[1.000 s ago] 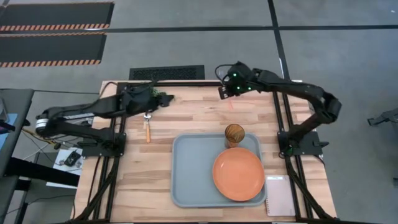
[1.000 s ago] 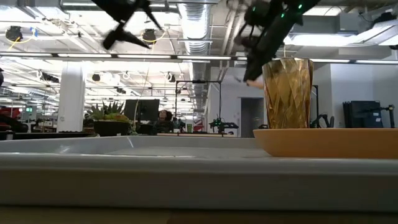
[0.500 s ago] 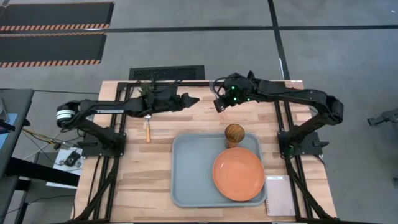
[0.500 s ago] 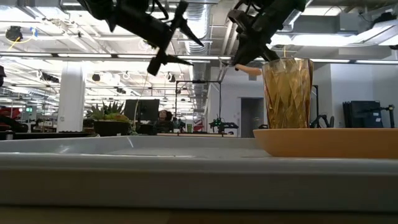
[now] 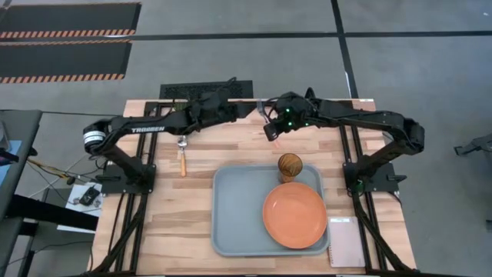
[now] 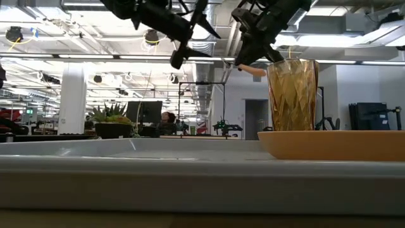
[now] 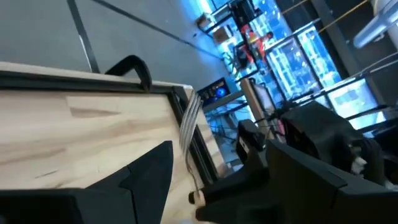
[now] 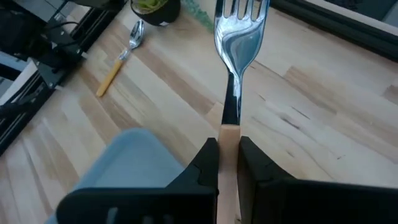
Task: Pick and place plate/cup/fork/spoon on tray
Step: Put the orange fork on the gray tray to the left of the orange plate
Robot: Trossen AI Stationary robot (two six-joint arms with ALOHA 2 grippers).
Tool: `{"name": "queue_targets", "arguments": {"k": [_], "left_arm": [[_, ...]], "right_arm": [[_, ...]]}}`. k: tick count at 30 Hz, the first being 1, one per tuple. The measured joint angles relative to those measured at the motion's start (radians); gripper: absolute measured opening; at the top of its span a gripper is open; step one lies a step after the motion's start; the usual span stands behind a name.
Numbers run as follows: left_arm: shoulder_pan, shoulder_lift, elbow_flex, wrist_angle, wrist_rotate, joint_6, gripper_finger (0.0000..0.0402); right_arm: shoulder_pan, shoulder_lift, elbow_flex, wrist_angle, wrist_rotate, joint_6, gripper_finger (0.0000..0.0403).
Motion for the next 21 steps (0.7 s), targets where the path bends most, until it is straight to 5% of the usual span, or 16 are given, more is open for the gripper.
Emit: {"name": "queue_targets", "arguments": {"k": [10,21], "left_arm": [[0.007,0.065,0.083,-0.063,0.034,0.039,0.023],[0.007,0.066,0.082,-0.057,0.005,0.065,0.0103]], "right_arm": [[-0.007,0.0,0.0,-0.005,0.002,-0.008,0.003],[-0.016,-0.001,0.0,0.008,-0.007,-0.026,0.003]]}}
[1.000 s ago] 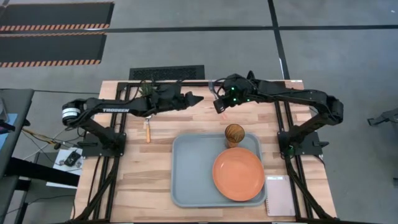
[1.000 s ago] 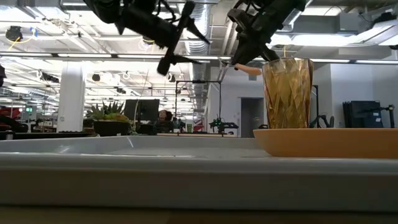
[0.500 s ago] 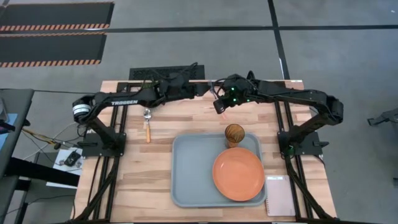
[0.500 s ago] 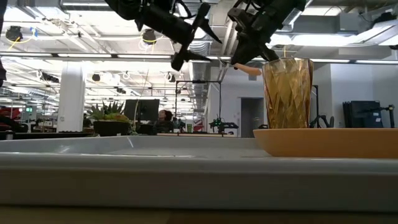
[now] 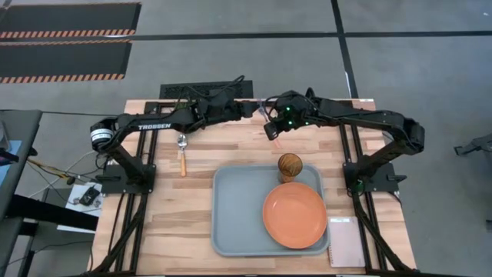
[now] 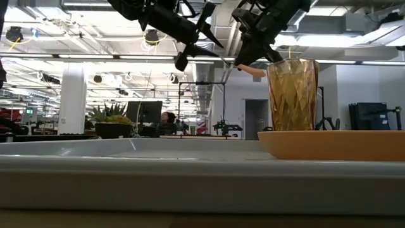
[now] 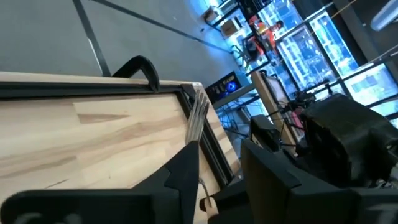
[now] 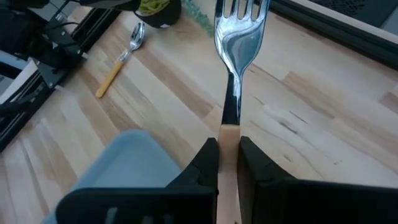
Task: Pick and place plate/cup/fork/spoon on tray
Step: Put the orange fork on the gray tray to the left of the orange plate
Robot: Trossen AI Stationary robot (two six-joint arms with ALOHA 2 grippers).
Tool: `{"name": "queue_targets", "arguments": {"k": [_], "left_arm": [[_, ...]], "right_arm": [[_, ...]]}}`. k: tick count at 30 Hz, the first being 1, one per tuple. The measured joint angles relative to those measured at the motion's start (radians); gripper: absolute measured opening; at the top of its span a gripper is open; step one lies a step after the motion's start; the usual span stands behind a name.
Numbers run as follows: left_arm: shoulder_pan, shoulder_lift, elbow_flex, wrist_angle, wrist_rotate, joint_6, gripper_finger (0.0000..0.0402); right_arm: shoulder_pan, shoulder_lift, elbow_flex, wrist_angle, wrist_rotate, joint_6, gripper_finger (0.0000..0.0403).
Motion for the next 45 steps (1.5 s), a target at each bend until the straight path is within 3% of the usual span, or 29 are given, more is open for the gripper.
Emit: {"name": "queue_targets", "arguments": {"k": [5,14,19,23,33,45], "left_arm": [[0.0,0.0,0.0,-0.016,0.014,0.019,0.0103],[0.002,0.0,0.0,-0.014,0.003,0.029,0.019],[0.007,0.0,0.0,-0.015,-0.007,0.028,0.0198],[0.01,0.0,0.0,-0.015,-0.003,0.016,0.0174],[0.01,-0.001,-0.001,-0.007,0.001,0.009,0.007],[0.008,-0.001,-0.001,-0.018,-0.004,-0.008,0.0031]], "right_arm": [[0.002,0.0,0.0,0.003,-0.003,-0.003,0.003],[0.003,0.0,0.0,0.009,-0.035,-0.009,0.003],[0.017,0.0,0.001,0.018,-0.041,-0.016,0.003],[0.017,0.0,0.001,0.021,-0.04,-0.019,0.003],[0.017,0.0,0.001,0.036,-0.054,-0.026,0.003],[0.022,0.0,0.001,0.049,-0.054,-0.045,0.003]]}}
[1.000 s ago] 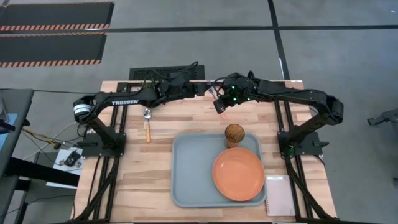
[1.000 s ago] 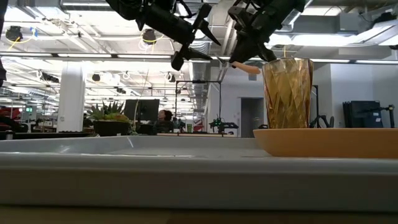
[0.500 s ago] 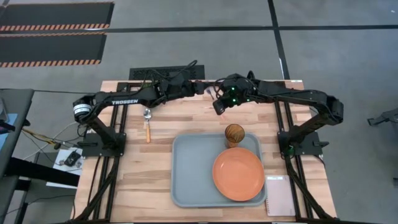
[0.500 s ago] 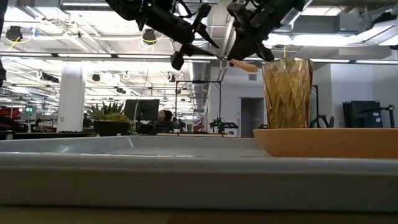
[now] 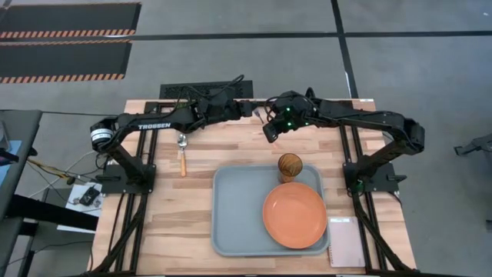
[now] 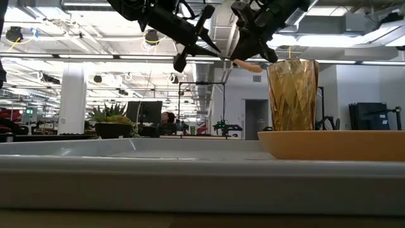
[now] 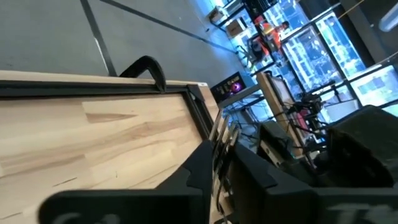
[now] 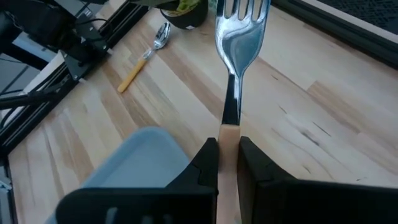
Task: Pick and place plate/cup/fork/spoon on tray
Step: Put the orange fork on the gray tray to the left of the orange plate
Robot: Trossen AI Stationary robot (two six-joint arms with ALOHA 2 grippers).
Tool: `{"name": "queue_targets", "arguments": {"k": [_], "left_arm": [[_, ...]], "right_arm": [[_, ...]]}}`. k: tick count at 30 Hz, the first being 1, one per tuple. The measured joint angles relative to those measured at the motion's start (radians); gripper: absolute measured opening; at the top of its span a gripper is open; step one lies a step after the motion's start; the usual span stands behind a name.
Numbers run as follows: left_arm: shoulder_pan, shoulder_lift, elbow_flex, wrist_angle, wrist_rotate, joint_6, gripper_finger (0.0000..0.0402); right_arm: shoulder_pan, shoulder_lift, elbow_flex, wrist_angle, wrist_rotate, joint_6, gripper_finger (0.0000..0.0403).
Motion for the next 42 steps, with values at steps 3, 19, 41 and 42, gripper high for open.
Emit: {"name": "queue_targets", "arguments": {"k": [3,19,41,42], "left_arm": [[0.0,0.0,-0.002,-0.008,-0.012,0.0,0.0007],[0.0,0.0,-0.002,-0.017,0.017,-0.017,0.0001],[-0.249,-0.128,-0.047,-0.448,0.043,0.009,0.0],[-0.278,-0.141,-0.066,-0.441,0.028,-0.015,0.0]], "right_arm": [[0.0,-0.001,0.0,0.001,0.001,-0.001,0.0031],[-0.031,-0.041,0.0,-0.004,-0.007,-0.074,0.0179],[-0.153,-0.48,0.0,-0.236,0.006,-0.158,0.0221],[-0.153,-0.486,0.0,-0.248,0.006,-0.158,0.0221]]}}
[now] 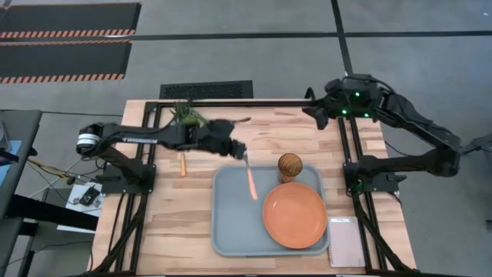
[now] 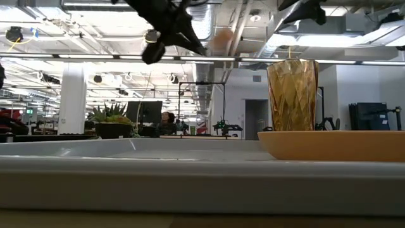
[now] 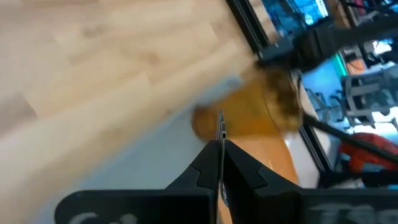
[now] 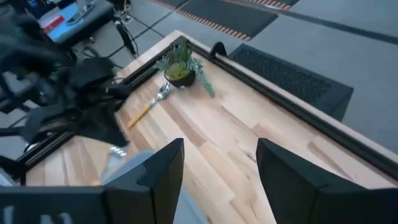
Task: Pick and place plate/cup/fork/spoon on tray
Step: Put the orange fork on the gray tray to the left of the orange plate
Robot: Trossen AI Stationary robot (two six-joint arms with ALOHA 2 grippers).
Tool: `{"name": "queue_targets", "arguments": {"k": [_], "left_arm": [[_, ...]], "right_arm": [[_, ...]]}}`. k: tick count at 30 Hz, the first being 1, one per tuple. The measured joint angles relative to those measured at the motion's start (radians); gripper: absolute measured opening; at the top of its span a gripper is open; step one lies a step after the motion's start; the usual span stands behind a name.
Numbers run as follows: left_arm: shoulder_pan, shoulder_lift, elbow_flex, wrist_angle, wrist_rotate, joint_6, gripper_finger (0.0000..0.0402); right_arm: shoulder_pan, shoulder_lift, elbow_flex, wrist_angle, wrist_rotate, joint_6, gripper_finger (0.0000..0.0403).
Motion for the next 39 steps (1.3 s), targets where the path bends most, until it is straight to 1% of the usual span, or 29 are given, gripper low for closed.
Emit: {"name": "queue_targets", "arguments": {"k": [3,5,7,9,11,13,16,18,21,23,27,30,34,39], "left_arm": [[-0.09,-0.025,-0.085,0.035,-0.019,-0.091,0.0],[-0.151,-0.029,-0.154,0.103,-0.045,-0.156,0.0],[-0.201,-0.028,-0.222,0.264,-0.061,-0.171,0.0],[-0.239,-0.013,-0.282,0.448,-0.081,-0.138,0.0],[-0.263,0.015,-0.329,0.559,-0.119,-0.09,0.0],[-0.265,0.038,-0.348,0.581,-0.137,-0.091,0.0],[-0.256,0.064,-0.359,0.589,-0.126,-0.048,0.0],[-0.255,0.088,-0.36,0.591,-0.087,0.008,0.0],[-0.256,0.125,-0.36,0.609,0.003,0.089,0.0],[-0.255,0.149,-0.36,0.612,0.025,0.095,0.0],[-0.258,0.187,-0.36,0.615,0.015,0.11,0.0],[-0.258,0.218,-0.36,0.653,0.003,0.132,0.0],[-0.258,0.256,-0.385,0.759,0.015,0.135,0.0],[-0.258,0.271,-0.409,0.793,0.016,0.118,0.0]], "right_arm": [[0.0,-0.009,0.0,-0.032,0.0,0.0,0.0221],[0.001,-0.01,0.0,-0.045,0.0,0.0,0.0221],[0.001,-0.009,0.0,-0.062,0.0,0.0,0.0221],[0.001,-0.008,0.0,-0.066,0.0,0.0,0.0221],[0.002,-0.007,0.0,-0.069,-0.001,0.0,0.022],[0.002,-0.007,0.0,-0.069,-0.003,-0.005,0.022],[0.002,-0.007,0.0,-0.069,-0.004,-0.009,0.022],[0.002,-0.007,0.0,-0.069,-0.004,-0.02,0.022],[0.002,-0.007,0.0,-0.074,-0.004,-0.023,0.022],[0.002,-0.007,0.0,-0.079,-0.004,-0.024,0.022],[0.002,-0.007,0.0,-0.08,-0.004,-0.026,0.022],[0.002,-0.007,0.0,-0.08,-0.004,-0.026,0.022],[0.002,-0.007,0.0,-0.082,-0.004,-0.026,0.022],[0.0,-0.007,0.0,-0.083,-0.004,-0.029,0.022]]}}
